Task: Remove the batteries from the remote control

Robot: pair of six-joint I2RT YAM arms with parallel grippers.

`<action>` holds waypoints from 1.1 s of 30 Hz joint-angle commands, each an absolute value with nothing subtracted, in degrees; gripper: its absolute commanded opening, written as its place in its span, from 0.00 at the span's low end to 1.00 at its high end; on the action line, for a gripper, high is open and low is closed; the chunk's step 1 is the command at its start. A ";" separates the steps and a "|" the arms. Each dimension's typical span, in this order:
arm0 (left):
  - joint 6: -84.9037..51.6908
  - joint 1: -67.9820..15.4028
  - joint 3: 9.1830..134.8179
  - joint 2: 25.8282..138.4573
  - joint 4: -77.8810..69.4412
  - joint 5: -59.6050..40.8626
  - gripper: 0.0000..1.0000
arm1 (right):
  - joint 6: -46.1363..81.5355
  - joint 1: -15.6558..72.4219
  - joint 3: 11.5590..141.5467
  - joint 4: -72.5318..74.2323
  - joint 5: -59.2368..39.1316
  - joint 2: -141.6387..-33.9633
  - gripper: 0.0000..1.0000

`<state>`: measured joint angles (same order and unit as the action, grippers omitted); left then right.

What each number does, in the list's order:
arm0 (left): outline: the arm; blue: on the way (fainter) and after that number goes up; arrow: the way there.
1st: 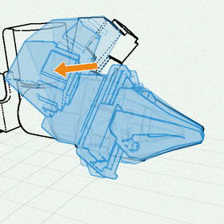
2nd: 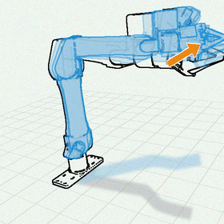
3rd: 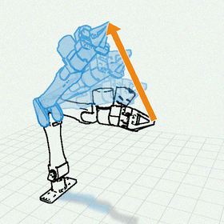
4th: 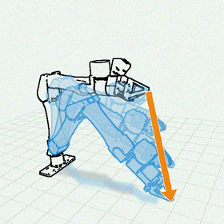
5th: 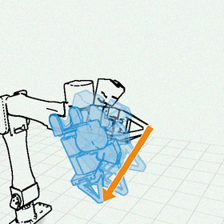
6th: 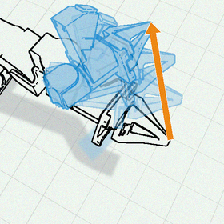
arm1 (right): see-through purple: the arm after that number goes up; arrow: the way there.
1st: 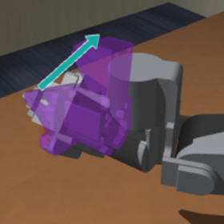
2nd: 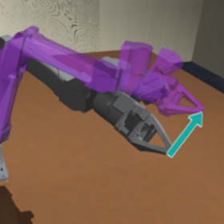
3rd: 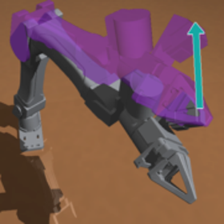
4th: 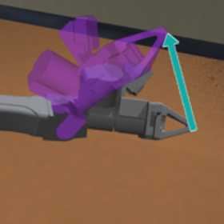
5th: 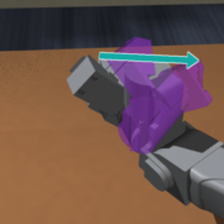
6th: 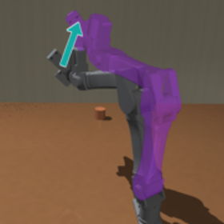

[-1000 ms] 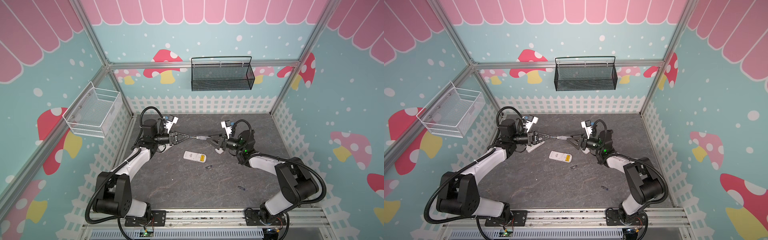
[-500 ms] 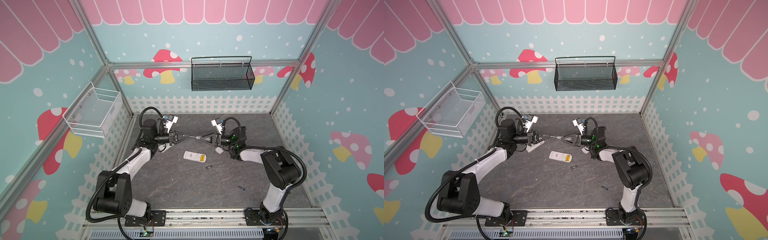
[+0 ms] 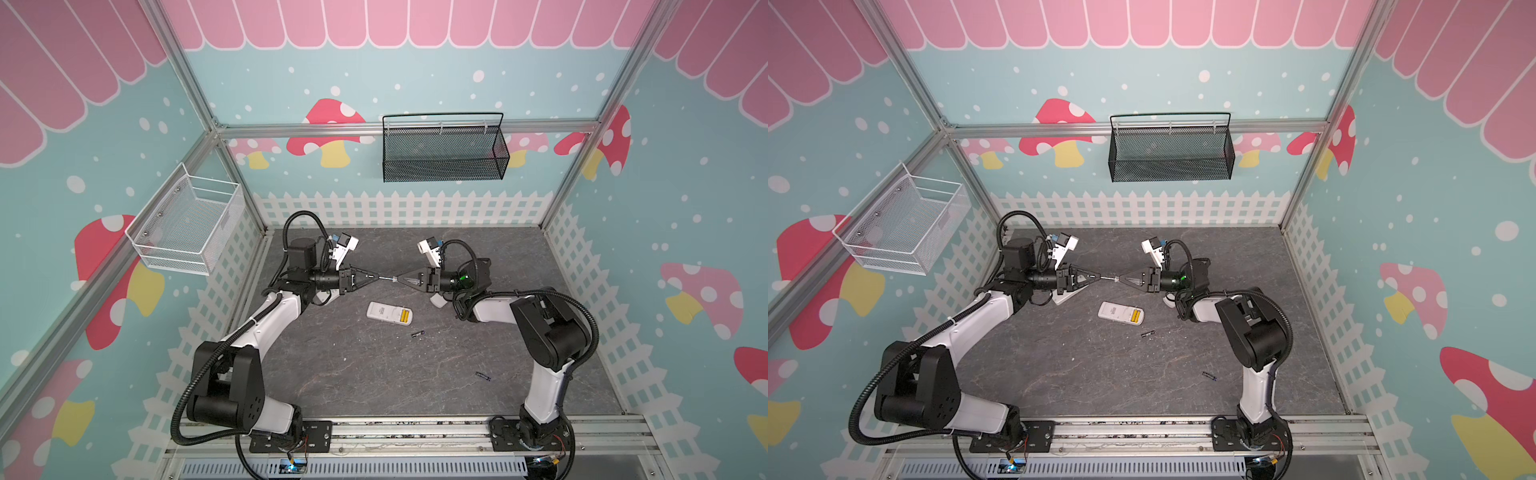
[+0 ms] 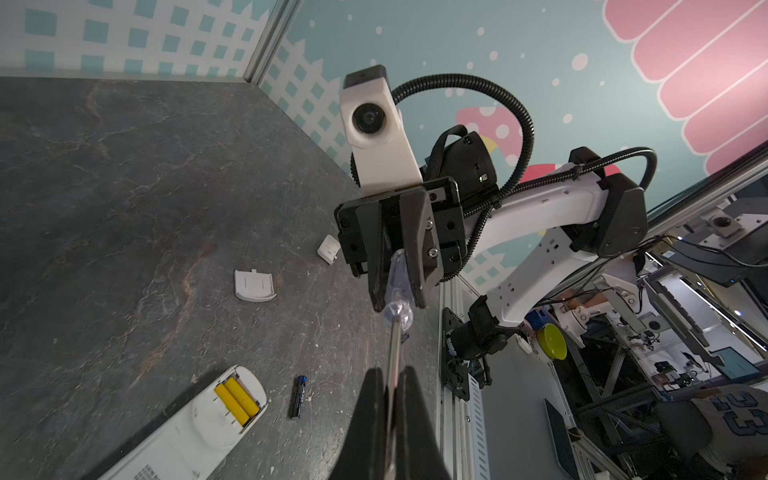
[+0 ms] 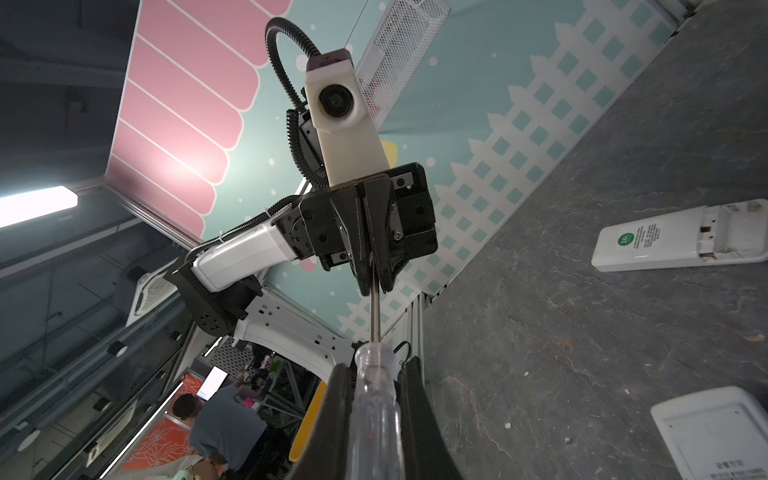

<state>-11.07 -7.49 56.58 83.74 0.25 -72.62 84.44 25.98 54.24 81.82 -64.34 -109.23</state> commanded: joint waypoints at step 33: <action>80.24 -16.20 78.94 102.31 54.30 -37.20 0.98 | -23.24 22.45 55.37 -15.42 -38.41 -82.65 0.00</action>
